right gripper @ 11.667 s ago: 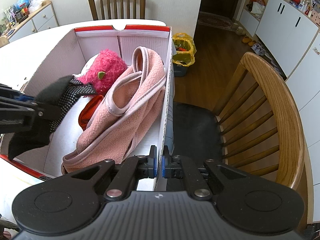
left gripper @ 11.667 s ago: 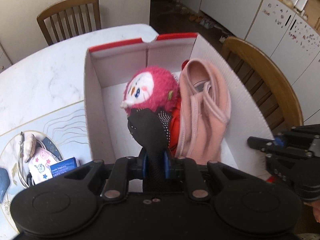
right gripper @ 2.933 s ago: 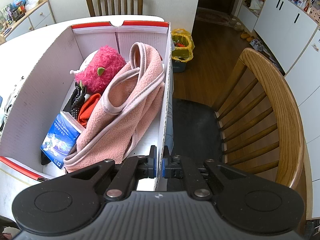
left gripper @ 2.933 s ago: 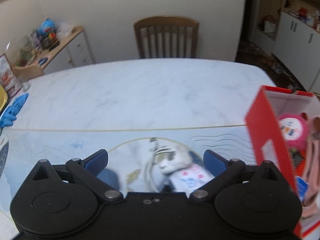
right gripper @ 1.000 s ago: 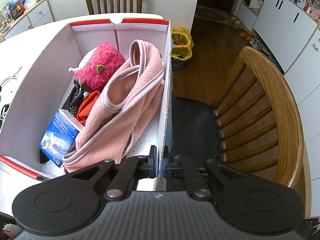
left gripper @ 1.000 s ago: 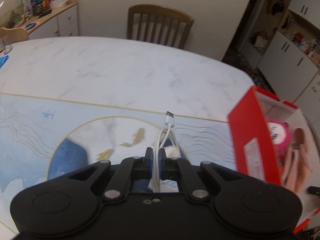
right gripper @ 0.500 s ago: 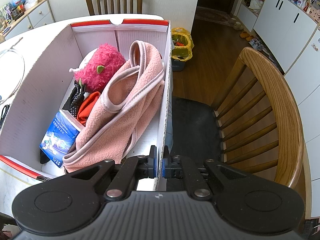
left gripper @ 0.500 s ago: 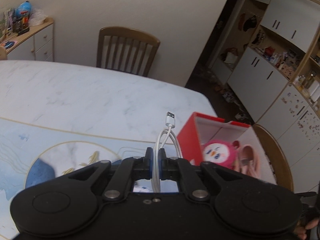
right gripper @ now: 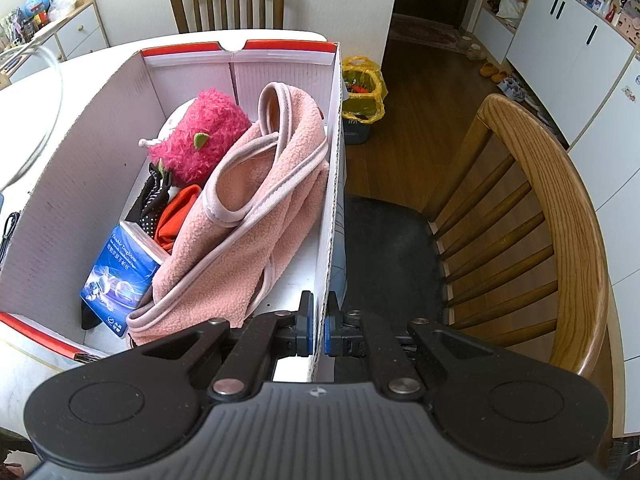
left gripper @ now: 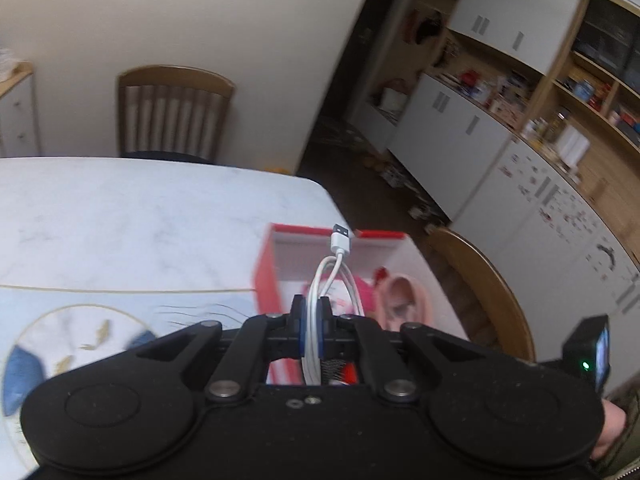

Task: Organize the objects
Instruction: 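Carry the white cable into the box and open the left gripper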

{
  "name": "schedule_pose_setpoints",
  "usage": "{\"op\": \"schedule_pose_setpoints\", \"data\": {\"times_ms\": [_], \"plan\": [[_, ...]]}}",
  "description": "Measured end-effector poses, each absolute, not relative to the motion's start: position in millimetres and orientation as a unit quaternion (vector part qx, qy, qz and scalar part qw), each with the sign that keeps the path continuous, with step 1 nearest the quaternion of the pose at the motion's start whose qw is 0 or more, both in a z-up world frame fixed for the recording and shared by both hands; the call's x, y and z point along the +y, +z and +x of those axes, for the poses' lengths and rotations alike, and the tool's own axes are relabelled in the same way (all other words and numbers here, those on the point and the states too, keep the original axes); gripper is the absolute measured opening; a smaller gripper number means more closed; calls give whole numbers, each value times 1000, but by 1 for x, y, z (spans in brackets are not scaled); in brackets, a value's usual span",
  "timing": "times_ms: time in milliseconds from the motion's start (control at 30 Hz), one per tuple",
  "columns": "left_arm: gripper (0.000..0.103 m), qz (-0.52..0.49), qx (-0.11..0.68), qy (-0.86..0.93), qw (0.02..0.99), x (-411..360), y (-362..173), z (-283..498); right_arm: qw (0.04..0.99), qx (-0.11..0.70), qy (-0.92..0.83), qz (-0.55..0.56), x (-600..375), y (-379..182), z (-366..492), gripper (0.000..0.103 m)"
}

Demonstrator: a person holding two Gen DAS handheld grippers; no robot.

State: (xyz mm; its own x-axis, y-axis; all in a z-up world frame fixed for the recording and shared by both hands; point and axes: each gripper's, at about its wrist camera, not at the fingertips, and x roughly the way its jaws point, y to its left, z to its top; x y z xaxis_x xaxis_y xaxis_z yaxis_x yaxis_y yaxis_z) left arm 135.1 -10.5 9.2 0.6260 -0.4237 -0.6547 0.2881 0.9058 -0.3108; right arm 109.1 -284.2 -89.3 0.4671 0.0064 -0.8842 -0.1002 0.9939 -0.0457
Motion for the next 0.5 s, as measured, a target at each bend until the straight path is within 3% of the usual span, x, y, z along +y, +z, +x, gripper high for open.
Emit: {"op": "schedule_pose_setpoints", "data": {"times_ms": [500], "plan": [[2, -31, 414, -295, 861, -95, -25, 132, 856, 514, 32, -43, -284, -89, 109, 4]]}}
